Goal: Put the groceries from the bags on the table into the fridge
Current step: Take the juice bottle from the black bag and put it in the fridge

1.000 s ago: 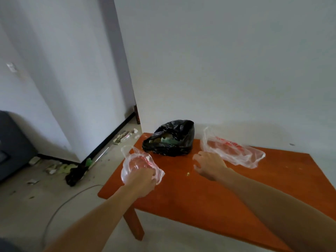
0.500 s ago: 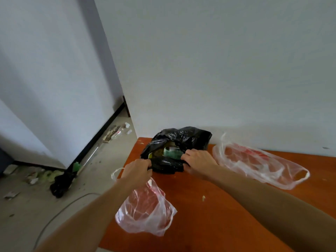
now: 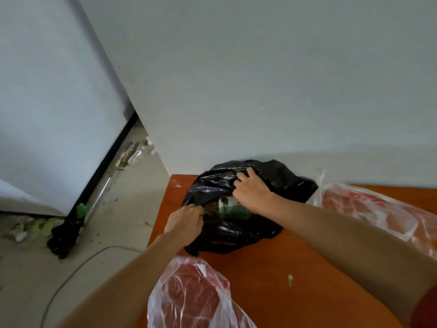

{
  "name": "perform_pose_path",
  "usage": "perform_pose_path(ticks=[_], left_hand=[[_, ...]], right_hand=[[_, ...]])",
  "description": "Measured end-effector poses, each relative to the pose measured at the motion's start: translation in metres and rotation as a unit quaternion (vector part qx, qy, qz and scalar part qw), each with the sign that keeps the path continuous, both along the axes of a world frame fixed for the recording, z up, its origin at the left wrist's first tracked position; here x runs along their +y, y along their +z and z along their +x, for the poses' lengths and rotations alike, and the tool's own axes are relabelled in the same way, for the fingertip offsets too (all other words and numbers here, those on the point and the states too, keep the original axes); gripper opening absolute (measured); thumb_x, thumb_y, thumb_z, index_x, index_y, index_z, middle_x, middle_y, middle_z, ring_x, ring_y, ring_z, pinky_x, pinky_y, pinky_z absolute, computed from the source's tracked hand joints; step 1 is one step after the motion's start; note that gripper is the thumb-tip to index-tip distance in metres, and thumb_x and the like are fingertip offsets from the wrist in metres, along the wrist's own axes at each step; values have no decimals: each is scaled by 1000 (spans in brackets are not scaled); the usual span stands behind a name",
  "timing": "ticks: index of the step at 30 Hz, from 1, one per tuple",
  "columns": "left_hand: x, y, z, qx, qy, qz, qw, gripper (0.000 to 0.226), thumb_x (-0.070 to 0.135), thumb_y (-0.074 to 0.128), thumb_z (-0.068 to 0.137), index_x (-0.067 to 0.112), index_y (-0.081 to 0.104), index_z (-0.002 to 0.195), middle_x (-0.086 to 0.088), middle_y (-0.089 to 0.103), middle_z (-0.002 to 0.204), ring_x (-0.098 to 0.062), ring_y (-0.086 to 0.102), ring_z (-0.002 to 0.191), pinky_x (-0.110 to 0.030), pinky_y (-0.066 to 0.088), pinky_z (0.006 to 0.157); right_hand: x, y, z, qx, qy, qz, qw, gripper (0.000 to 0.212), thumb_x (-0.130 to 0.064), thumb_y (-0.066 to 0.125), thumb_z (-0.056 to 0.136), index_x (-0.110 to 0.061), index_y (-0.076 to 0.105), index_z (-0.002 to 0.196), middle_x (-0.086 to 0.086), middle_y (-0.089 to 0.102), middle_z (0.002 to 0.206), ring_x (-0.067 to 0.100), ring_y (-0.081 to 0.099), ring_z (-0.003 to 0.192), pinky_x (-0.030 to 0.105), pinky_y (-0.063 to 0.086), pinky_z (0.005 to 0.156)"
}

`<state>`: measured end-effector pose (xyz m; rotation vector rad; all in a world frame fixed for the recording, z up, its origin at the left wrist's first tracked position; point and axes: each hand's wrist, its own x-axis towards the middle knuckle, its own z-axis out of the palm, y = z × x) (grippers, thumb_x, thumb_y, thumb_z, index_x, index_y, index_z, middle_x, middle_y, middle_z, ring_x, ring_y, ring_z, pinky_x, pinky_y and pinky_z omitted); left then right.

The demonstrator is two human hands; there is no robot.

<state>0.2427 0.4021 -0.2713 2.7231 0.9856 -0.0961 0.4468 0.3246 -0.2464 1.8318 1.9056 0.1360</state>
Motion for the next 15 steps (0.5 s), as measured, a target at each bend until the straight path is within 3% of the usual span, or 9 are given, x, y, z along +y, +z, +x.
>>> perform_pose_path(ticks=[6,8,10,15], left_hand=[[37,-42,41,41,-95,-28,994,38,26,42,97,20,47,134,-4,50,124,-25,48,114,-39,46,92],[51,-55,51,40,-109,-22,993,41,31,41,98,22,43,138,-4,47,129,-25,45,118,-40,43,96],[62,-67,57,39,-113,-31,992,42,38,33,101,25,40,140,-2,47,134,-23,46,119,-40,42,99],[82,-97,64,66,-104,-131,984,65,64,22,94,27,25,147,-3,38,145,-23,40,129,-45,40,104]], right_hand=[[-13,-32,88,80,-194,-1,978,33,-9,45,95,-13,54,126,8,51,130,28,46,122,43,36,101],[-21,-46,106,113,-238,5,965,32,-11,43,95,-14,53,125,7,53,127,27,54,113,38,46,84],[-28,-63,117,132,-264,6,955,34,-13,43,95,-16,52,127,5,54,128,27,57,110,35,46,73],[-43,-121,121,184,-364,-22,913,35,-11,39,97,-18,54,128,6,60,125,29,57,114,41,47,94]])
